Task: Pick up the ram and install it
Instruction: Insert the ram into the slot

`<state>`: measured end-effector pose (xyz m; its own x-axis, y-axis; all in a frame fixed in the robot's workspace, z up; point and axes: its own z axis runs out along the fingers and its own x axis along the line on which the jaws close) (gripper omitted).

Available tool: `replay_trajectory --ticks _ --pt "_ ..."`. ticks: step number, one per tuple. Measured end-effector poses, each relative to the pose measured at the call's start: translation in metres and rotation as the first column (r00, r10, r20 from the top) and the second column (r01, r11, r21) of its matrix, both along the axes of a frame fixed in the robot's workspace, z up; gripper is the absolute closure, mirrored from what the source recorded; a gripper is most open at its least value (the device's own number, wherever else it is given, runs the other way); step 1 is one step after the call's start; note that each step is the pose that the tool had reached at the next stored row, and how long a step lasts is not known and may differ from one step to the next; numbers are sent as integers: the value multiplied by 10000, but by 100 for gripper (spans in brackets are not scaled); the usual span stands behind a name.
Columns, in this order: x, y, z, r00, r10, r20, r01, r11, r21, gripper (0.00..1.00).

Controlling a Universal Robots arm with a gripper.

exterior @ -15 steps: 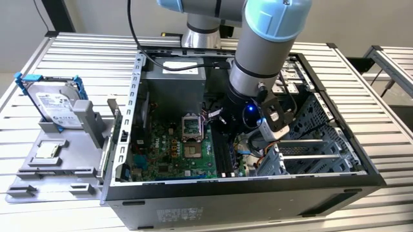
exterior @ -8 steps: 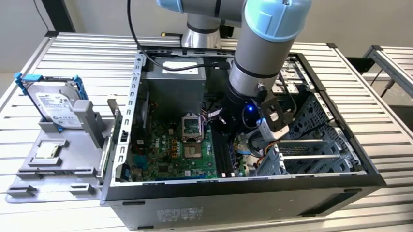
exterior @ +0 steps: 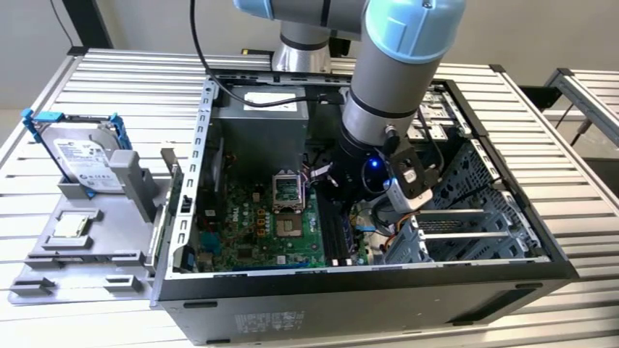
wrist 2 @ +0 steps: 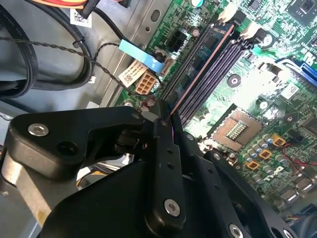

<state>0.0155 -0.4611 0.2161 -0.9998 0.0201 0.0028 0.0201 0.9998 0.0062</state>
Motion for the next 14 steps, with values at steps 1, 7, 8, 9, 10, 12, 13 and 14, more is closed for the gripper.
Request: replay_trajectory --ticks 1,7,8,9,10,12,13,14 --pt "0 0 0 10000 0 0 0 10000 1 100" --pt "0 -1 -1 10000 0 0 0 10000 1 100" --pt "0 -1 0 10000 0 0 0 10000 1 100" --pt "0 -1 0 10000 0 0 0 10000 1 100" --pt "0 -1 1 10000 0 1 0 10000 2 100" --pt "0 0 5 10000 -1 1 1 10000 4 100" --pt "0 0 8 10000 -1 0 1 10000 6 100" --pt "0 0 16 10000 -1 0 1 10000 3 100"
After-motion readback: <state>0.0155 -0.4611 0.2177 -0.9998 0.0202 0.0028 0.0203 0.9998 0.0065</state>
